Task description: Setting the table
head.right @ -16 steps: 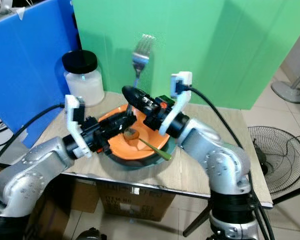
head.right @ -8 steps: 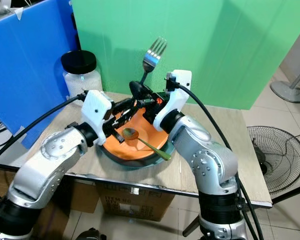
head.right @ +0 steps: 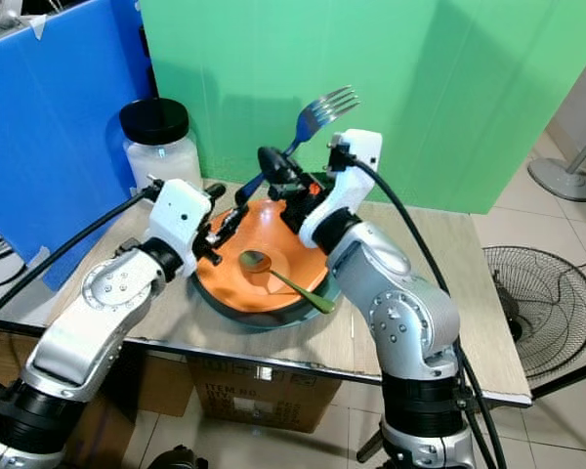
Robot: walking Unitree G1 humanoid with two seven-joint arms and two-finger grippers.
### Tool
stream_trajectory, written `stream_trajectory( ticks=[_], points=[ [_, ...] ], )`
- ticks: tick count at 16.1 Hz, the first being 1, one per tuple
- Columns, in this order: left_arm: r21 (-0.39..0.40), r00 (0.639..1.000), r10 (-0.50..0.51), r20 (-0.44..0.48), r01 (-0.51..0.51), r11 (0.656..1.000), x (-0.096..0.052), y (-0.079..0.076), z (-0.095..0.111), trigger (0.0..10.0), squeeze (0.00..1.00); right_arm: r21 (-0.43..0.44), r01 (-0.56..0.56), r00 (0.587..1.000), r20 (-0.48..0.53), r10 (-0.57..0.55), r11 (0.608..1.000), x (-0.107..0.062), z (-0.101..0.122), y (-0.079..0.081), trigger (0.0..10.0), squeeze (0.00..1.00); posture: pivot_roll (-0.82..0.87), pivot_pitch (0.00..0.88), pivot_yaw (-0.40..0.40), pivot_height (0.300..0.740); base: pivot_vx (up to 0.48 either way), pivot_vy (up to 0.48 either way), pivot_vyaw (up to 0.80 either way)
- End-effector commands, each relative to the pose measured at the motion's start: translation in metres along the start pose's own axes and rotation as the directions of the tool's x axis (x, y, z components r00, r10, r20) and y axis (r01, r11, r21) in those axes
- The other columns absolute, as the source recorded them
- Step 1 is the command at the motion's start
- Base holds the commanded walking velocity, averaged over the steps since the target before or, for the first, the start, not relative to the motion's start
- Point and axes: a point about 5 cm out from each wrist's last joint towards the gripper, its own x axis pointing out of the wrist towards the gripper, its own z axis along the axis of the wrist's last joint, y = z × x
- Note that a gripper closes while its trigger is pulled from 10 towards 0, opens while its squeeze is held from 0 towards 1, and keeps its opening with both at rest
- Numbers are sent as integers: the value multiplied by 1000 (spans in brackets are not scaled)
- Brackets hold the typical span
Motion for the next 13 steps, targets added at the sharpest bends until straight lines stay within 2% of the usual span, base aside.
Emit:
stream_trajectory(
  ticks=[1, 2, 4, 6, 7, 9, 12, 13],
  points=[
    [19, 998, -15, 66, 14, 1000, 3, 2, 13, 10000, 1000, -23, 9, 1000, 23, -9, 1000, 2, 6, 1, 0, 0, 135, 0, -28, 740, 0, 0, 0],
    [42, 996, -26, 83, 22, 999, 2, 1, 15, 10000, 1000, -27, 16, 1000, 25, -16, 999, 2, 7, 1, 0, 0, 136, 0, -29, 740, 0, 0, 0],
    [135, 997, -41, 59, 33, 990, 2, 2, 11, 10000, 1000, -47, 27, 999, 22, -26, 999, 4, 8, 2, 0, 0, 135, 0, -30, 740, 0, 0, 0],
    [180, 998, -38, 48, 28, 983, 3, 3, 7, 10000, 984, -54, 17, 1000, 13, -16, 998, 5, 8, 4, 0, 0, 135, 0, -30, 740, 0, 0, 0],
    [201, 998, -19, 55, 8, 980, 7, 6, 7, 10000, 0, -59, 4, 1000, 0, -4, 998, 5, 6, 6, 0, 0, 136, 0, -32, 740, 0, 0, 0],
    [199, 997, 11, 74, -26, 980, 14, 12, 8, 10000, 0, -71, -14, 1000, -28, 12, 997, 5, 4, 8, 0, 0, 136, 0, -33, 740, 0, 0, 0],
    [165, 994, -41, 97, 25, 986, 22, 7, 13, 10000, 0, -78, -7, 999, -39, 4, 997, 4, 2, 8, 0, 0, 136, 0, -33, 740, 0, 0, 0],
    [140, 993, -58, 105, 43, 989, 23, 4, 13, 7294, 0, -78, -6, 999, -39, 3, 997, 4, 2, 8, 0, 0, 136, 0, -33, 740, 0, 0, 0]
  ],
)
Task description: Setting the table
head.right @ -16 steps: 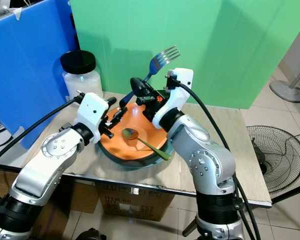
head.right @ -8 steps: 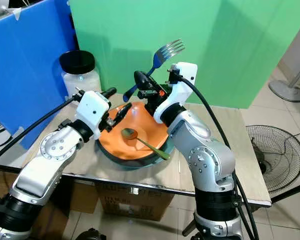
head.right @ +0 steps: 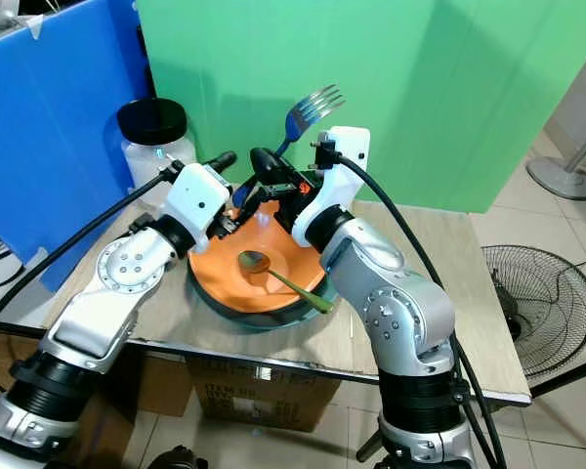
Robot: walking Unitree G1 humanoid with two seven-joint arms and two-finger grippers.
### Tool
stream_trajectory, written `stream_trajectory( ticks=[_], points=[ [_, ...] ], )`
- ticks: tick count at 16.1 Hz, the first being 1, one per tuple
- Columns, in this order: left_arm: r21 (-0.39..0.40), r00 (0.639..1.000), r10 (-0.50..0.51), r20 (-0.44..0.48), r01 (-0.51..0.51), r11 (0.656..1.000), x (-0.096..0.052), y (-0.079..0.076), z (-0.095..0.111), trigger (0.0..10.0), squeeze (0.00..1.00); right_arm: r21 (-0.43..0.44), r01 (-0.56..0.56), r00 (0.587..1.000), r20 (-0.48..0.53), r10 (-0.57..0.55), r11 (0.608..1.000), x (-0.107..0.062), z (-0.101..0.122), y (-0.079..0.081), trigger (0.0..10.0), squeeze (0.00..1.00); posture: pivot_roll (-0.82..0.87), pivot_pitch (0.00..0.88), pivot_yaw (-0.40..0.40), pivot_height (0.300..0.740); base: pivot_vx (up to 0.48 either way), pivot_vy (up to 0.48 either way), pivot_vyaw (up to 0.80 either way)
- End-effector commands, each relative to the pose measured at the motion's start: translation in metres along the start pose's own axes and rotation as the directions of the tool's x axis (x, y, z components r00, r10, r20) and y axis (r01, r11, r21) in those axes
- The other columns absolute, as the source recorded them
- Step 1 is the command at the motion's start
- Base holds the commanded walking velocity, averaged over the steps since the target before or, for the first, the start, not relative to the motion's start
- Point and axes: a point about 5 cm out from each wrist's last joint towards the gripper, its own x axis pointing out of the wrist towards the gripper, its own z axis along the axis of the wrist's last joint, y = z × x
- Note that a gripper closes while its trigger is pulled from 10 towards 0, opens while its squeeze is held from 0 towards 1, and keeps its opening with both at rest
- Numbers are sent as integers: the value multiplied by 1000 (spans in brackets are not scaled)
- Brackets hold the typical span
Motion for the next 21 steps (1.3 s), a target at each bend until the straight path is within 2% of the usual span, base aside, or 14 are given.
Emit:
stream_trajectory(
  ticks=[1, 2, 11, 21],
  points=[
    [-15, 1000, -16, 19, 16, 1000, 2, -1, 3, 2000, 0, -25, -9, 1000, 10, 9, 1000, 0, 5, 3, 0, 0, 136, 0, -33, 740, 0, 0, 0],
    [-19, 999, -37, 18, 38, 999, 2, -4, 1, 0, 0, -25, -8, 1000, 10, 8, 1000, 0, 5, 3, 0, 0, 136, 0, -33, 740, 0, 0, 0],
    [-11, 998, -61, -1, 61, 998, 1, -4, -7, 0, 0, -25, -13, 1000, 5, 13, 1000, 0, 5, 4, 0, 0, 130, 0, -26, 740, 0, 0, 0],
    [-8, 995, -85, 43, 86, 996, 0, -4, -3, 0, 0, -21, -16, 1000, -2, 16, 1000, 1, 5, 4, 0, 0, 129, 0, -25, 740, 0, 0, 0]
  ],
)
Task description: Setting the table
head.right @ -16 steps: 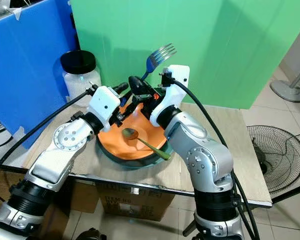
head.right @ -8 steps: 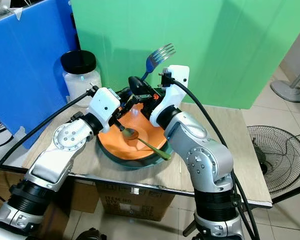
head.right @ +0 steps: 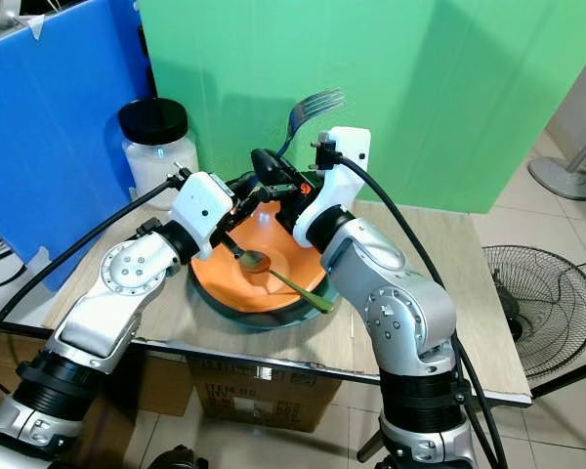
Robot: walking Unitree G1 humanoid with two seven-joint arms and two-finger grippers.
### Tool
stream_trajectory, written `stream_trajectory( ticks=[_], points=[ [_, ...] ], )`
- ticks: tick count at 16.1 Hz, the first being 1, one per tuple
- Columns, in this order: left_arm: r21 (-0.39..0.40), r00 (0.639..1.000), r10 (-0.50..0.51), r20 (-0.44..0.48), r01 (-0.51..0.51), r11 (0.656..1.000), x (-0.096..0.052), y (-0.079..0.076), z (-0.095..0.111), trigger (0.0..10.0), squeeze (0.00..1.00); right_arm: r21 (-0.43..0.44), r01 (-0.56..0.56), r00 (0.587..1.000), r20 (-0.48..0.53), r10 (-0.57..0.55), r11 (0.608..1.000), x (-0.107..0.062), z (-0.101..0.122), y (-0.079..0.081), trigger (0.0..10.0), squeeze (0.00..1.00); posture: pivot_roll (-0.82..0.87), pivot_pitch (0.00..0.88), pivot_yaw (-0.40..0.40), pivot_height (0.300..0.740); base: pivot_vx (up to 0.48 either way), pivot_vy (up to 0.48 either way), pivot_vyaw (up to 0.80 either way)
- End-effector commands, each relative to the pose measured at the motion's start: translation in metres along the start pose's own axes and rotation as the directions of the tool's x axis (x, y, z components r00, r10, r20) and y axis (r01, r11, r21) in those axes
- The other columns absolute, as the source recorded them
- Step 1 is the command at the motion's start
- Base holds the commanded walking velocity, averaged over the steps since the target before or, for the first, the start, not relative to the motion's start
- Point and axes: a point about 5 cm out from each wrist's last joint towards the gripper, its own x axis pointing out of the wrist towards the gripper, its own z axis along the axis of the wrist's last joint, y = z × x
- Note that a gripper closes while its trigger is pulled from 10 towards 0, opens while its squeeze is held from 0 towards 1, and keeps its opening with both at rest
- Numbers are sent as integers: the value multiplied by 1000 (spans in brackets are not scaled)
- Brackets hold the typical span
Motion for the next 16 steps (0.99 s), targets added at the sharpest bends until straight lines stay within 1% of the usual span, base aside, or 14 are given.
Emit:
stream_trajectory(
  ticks=[1, 8, 9, 10, 11, 13, 14, 15, 16],
  points=[
    [0, 1000, -11, 25, 11, 1000, 0, -1, 3, 0, 0, -22, -20, 1000, 6, 20, 1000, 1, 5, 4, 0, 0, 129, 0, -25, 740, 0, 0, 0],
    [-5, 998, -16, 54, 16, 1000, -1, 1, 5, 0, 0, -29, -18, 1000, -1, 18, 999, 2, 4, 4, 0, 0, 131, 0, -23, 740, 0, 0, 0],
    [-23, 998, -14, 67, 15, 1000, -2, 1, 6, 0, 0, -34, -16, 1000, -3, 16, 999, 2, 4, 4, 4588, 0, 131, 0, -22, 740, 0, 0, 0],
    [-43, 997, -5, 81, 8, 999, -2, 1, 8, 0, 0, -38, -11, 1000, -3, 11, 999, 2, 4, 3, 7961, 0, 131, 0, -22, 740, 0, 0, 0],
    [-62, 995, 0, 96, 6, 998, -3, 1, 9, 0, 0, -38, -9, 1000, -2, 9, 999, 2, 5, 2, 10000, 0, 131, 0, -22, 740, 0, 0, 0],
    [-91, 993, 3, 122, 8, 996, -4, 0, 12, 0, 0, -17, -6, 1000, 15, 6, 1000, 2, 7, 1, 10000, 0, 133, 0, -25, 740, 0, 0, 0],
    [-127, 990, 13, 140, 5, 992, -5, 0, 13, 0, 0, -6, -8, 1000, 24, 8, 1000, 2, 8, 1, 10000, 647, 133, 0, -25, 740, 0, 0, 0],
    [-156, 987, 21, 157, 4, 988, -6, 0, 15, 0, 0, 4, -11, 1000, 29, 11, 1000, 2, 8, 1, 10000, 1000, 135, 0, -25, 740, 0, 0, 0],
    [-173, 985, 24, 169, 6, 985, -7, 0, 16, 0, 0, 16, -14, 999, 35, 14, 1000, 2, 9, 1, 10000, 1000, 136, 0, -25, 740, 0, 0, 0]
  ],
)
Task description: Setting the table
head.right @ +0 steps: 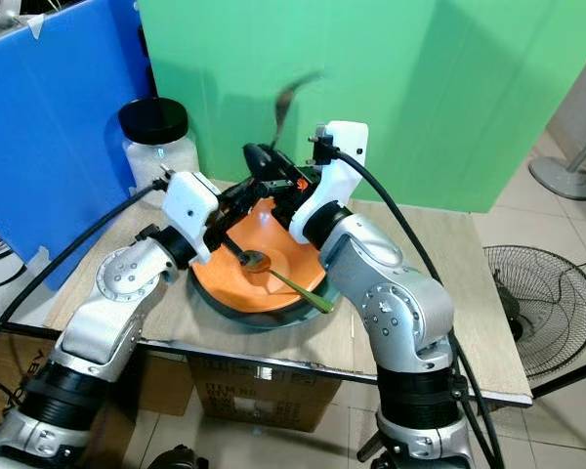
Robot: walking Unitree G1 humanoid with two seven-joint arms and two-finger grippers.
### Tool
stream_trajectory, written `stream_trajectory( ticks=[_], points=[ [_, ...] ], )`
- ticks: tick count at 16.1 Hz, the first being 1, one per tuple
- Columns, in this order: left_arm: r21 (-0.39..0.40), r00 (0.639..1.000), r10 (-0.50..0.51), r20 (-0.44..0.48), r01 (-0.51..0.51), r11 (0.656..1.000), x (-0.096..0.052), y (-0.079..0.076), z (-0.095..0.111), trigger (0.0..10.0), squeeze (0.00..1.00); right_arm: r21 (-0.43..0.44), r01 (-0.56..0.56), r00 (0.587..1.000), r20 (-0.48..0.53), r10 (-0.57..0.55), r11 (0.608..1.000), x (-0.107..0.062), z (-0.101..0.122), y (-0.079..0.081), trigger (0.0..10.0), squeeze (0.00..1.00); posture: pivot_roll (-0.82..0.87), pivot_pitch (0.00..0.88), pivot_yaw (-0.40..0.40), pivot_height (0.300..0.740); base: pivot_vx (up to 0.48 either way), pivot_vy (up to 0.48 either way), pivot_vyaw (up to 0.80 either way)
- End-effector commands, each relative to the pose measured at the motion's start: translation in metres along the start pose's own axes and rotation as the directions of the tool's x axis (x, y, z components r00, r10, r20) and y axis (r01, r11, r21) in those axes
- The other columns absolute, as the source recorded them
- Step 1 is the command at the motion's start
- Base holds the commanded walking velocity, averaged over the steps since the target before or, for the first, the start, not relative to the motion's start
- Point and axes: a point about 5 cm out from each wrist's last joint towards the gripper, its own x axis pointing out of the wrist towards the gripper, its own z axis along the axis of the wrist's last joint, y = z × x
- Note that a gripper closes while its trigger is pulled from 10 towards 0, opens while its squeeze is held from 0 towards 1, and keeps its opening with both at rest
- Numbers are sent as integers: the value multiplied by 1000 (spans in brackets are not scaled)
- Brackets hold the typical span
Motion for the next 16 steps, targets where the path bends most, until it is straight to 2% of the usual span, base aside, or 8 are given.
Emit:
stream_trajectory(
  ticks=[1, 3, 5, 8, 9, 10, 14, 16],
  points=[
    [-42, 997, 8, 82, -4, 999, -2, 2, 12, 0, 0, 31, 9, 999, 36, -11, 999, -2, 7, -5, 10000, 1000, 136, 0, -25, 740, 0, 0, 0],
    [-134, 990, 7, 137, 12, 991, -6, 2, 18, 0, 0, 163, -93, 992, 104, 76, 982, -11, 11, -7, 10000, 1000, 135, 0, -22, 740, 0, 0, 0],
    [-151, 989, 1, 149, 21, 988, -8, 2, 19, 0, 0, 180, -123, 988, 112, 104, 976, -16, 13, -11, 10000, 1000, 135, 0, -23, 740, 0, 0, 0],
    [-160, 989, -5, 148, 29, 987, -10, 2, 19, 0, 0, 142, -151, 986, 90, 139, 978, -18, 16, -10, 10000, 1000, 131, 0, -18, 740, 0, 0, 0],
    [-168, 989, -17, 146, 42, 985, -12, 2, 18, 0, 0, 133, -158, 985, 84, 148, 978, -18, 18, -10, 10000, 584, 131, 0, -18, 740, 0, 0, 0],
    [-192, 988, -48, 145, 76, 979, -13, -2, 17, 0, 0, 89, -169, 984, 77, 162, 982, -17, 21, -8, 10000, 0, 130, 0, -17, 740, 0, 0, 0],
    [-212, 989, -59, 139, 88, 973, -15, -3, 17, 0, 0, 14, -172, 982, 82, 170, 985, -16, 25, -6, 10000, 0, 132, 0, -18, 740, 0, 0, 0],
    [-220, 989, -64, 133, 93, 971, -16, -3, 16, 0, 0, -54, -137, 985, 98, 142, 989, -15, 29, -7, 10000, 0, 132, 0, -16, 740, 0, 0, 0]
  ],
)
